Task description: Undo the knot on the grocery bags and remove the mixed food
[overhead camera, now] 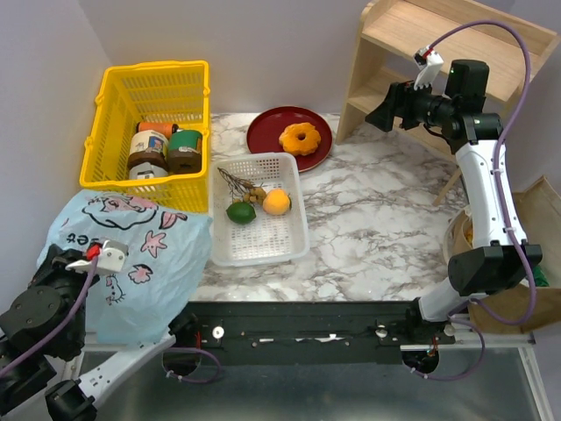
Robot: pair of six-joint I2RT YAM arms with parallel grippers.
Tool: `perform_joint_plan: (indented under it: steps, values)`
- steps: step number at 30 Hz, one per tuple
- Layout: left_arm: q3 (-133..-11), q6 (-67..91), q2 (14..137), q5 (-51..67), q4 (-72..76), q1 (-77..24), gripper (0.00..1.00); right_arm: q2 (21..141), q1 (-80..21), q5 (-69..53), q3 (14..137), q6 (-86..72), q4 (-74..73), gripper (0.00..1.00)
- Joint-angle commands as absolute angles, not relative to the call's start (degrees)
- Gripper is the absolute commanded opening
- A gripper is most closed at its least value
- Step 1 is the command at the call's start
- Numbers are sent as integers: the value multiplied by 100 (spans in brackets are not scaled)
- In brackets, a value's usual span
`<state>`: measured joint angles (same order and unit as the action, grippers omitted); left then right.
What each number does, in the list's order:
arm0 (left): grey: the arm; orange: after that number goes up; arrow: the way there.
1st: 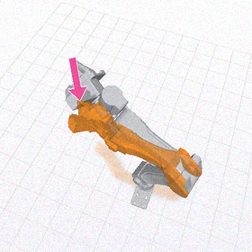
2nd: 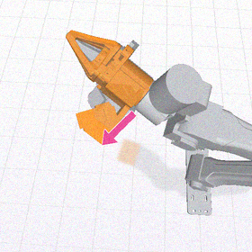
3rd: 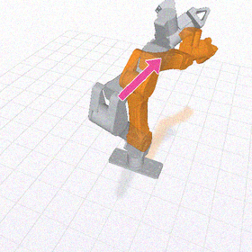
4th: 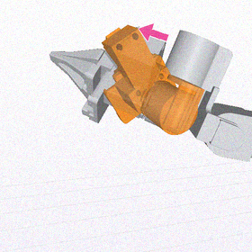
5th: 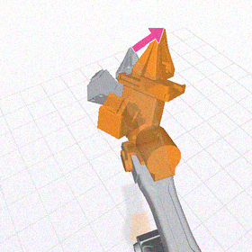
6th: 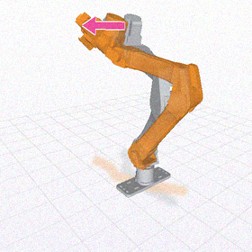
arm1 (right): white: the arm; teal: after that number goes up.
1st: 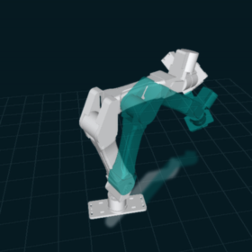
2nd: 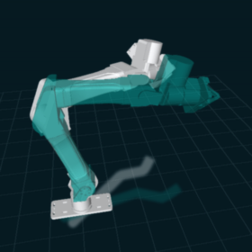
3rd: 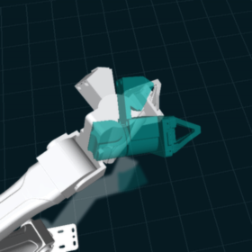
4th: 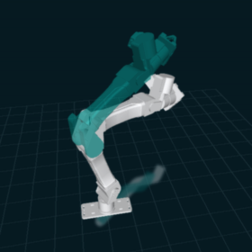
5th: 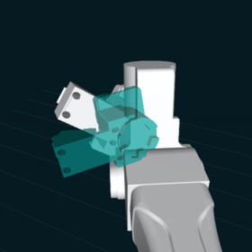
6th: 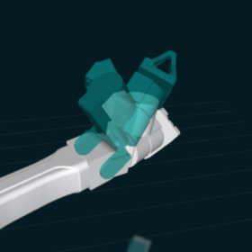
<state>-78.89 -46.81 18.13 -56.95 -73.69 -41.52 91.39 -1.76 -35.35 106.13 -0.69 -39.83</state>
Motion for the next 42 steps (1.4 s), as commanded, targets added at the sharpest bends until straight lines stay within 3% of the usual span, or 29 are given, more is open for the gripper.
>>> perform_joint_plan:
  steps: [1, 3, 4, 13, 21, 26, 30, 38, 42]
  values:
    - [-7709, -4615, 1503, -5863, -8666, -4166, 57, 9158, -149, -3744, 10784, -132, -3981, 95]
    - [-7647, -4701, 1669, -5496, -8413, -4157, 89, 9158, -158, -3744, 10767, -123, -4008, 95]
    - [-7568, -4850, 1757, -5363, -7889, -4157, 99, 9132, -150, -3718, 10732, -106, -4008, 95]
    - [-8436, -5300, 4041, -2639, -5190, -4157, 99, 8237, -149, -2744, 9836, 562, -4280, 96]
    - [-7709, -3494, 5676, -450, -2542, -4166, 99, 6901, -149, -373, 8536, 1335, -4920, 98]
    - [-7787, -2067, 7010, 165, -1951, -4166, 99, 6443, -97, 719, 7849, 2064, -5782, 97]
    - [-7656, -1714, 7286, 641, -1724, -4166, 99, 6381, 184, 1361, 7813, 2364, -6703, 93]
    - [-7277, -1758, 7260, 545, -1266, -4122, 99, 6232, 1379, 1354, 8139, 2961, -8093, 84]
    - [-7234, -1653, 7330, 554, -1099, -4052, 99, 6065, 1424, 1179, 7394, 2918, -8648, 83]
